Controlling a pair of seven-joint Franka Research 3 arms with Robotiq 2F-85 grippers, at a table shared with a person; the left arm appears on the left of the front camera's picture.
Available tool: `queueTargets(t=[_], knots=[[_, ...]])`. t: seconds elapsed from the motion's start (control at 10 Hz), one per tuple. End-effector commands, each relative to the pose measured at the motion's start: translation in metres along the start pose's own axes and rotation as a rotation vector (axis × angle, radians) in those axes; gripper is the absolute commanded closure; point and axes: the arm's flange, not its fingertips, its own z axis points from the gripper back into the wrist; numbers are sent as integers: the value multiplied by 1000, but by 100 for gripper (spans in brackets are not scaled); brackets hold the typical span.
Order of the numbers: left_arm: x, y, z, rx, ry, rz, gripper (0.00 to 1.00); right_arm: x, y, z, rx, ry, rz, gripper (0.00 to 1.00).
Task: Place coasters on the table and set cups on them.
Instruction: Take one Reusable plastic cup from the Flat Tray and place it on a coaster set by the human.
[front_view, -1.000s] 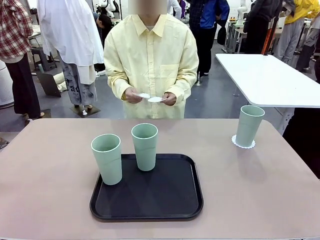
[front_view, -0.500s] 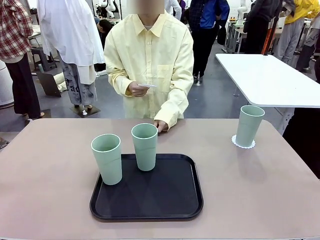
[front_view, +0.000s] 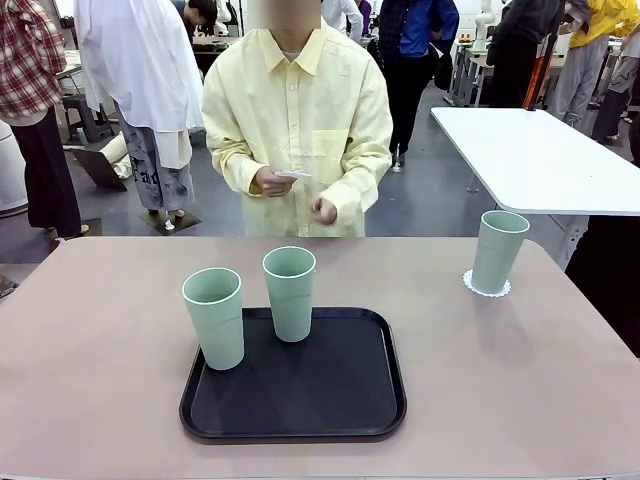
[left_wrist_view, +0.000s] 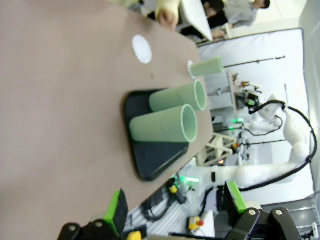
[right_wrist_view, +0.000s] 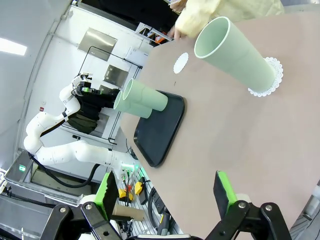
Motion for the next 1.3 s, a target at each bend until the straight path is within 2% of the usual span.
queueTargets(t=[0.0,1.2], knots=[[0,0,1,-18,-9,-17,0,-3,3,0,-3,-2,-1,0],[0,0,1,-18,-9,-17,0,-3,3,0,-3,-2,-1,0]])
